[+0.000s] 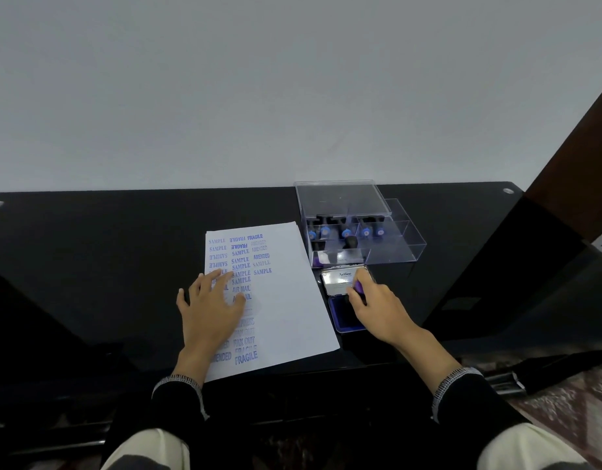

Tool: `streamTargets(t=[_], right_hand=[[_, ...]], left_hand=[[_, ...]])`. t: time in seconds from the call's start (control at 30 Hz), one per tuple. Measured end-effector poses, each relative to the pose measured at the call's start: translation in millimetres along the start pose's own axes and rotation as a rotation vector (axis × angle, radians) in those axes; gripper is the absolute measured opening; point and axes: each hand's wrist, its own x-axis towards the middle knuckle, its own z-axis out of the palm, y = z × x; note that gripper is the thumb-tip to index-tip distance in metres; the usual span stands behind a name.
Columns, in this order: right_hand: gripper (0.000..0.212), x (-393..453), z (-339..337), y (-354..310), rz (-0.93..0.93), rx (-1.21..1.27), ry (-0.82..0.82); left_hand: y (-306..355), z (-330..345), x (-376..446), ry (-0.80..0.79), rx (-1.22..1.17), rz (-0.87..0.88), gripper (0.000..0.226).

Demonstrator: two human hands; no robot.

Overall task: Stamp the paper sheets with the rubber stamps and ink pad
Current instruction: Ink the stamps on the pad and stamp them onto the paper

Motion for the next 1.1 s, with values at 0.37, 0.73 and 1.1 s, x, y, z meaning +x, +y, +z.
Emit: streamTargets(t=[0.37,0.73,1.1], right_hand=[[0.016,-5.0,-2.1,0.8,0.015,0.144,-0.012],[0.013,2.4,10.2,-42.2,0.071,0.439,0.219],[0.01,73.4,57.1,-99.8,-0.116,0.548,0.095]], left_hand=[[0.1,-1.7,-0.8,0.008,-0.022,0.008,0.05],[-4.0,0.8,0.4,0.105,-0.199,0.188,0.023],[-1.6,-1.9,0.1,0.134,-0.22,0.261,0.016]])
